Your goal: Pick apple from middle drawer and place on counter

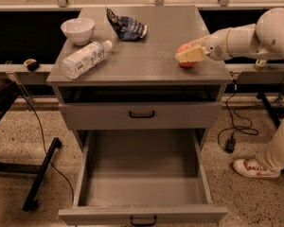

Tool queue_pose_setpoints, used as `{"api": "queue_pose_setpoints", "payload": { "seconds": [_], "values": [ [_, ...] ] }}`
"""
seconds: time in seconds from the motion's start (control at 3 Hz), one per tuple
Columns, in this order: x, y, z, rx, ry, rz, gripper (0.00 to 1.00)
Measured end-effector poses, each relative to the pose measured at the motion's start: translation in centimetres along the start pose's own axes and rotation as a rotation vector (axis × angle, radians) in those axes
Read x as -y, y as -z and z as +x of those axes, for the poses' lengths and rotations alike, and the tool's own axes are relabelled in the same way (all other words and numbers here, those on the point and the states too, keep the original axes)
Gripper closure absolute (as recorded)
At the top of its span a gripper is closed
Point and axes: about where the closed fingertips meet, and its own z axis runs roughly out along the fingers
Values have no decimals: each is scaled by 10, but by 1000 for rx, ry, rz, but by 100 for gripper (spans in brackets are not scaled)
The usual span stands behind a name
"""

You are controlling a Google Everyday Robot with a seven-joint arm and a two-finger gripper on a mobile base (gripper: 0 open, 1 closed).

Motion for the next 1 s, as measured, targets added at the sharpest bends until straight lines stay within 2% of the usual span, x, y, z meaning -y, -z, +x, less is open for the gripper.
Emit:
{"api": "queue_pose_setpoints", "payload": {
  "seconds": [0.33,1.0],
  "values": [
    [1,-2,3,-9,-7,-4,86],
    [1,-2,3,-9,-7,-4,38]
  ]
}}
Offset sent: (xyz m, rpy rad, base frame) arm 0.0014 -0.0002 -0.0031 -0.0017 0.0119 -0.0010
